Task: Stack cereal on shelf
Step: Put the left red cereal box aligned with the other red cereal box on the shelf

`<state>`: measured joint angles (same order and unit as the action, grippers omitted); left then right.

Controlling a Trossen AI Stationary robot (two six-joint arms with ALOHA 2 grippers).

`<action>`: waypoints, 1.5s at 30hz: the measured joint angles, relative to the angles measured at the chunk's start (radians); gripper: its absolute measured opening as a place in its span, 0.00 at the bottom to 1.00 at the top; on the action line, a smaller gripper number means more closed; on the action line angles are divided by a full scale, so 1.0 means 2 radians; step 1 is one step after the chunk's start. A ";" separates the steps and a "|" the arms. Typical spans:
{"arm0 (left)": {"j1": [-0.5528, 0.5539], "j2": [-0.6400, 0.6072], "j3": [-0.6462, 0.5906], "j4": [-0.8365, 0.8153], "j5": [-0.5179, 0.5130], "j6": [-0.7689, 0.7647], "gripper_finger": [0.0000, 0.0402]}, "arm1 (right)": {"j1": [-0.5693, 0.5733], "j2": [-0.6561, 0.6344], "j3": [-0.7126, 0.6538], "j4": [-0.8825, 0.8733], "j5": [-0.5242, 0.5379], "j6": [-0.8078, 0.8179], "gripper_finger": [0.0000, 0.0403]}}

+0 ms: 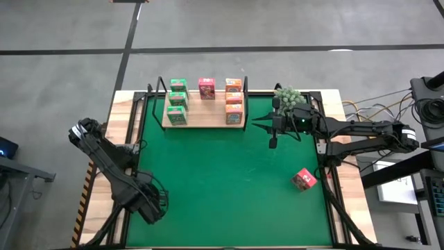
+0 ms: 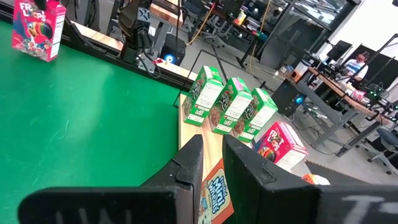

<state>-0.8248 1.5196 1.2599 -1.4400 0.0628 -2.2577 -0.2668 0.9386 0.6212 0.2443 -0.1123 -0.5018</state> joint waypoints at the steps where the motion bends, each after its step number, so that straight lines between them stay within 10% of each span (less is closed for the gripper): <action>1: 0.000 0.000 0.006 -0.001 -0.009 0.010 0.40 | 0.000 0.000 0.000 0.000 0.000 0.000 0.13; 12: 0.062 0.000 0.074 0.005 -0.197 0.239 0.40 | 0.000 0.000 0.000 0.000 0.000 0.005 0.13; 32: 0.374 -0.001 0.171 0.089 -0.237 1.000 0.40 | 0.000 -0.007 0.000 -0.033 0.000 0.059 0.13; 45: 0.549 -0.001 0.171 0.193 -0.185 1.301 0.40 | 0.000 -0.007 0.000 -0.046 0.000 0.082 0.13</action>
<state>0.2741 1.5185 1.6028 -1.0544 -0.3079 0.3446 -0.2665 0.9237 0.6205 0.1517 -0.1123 -0.3370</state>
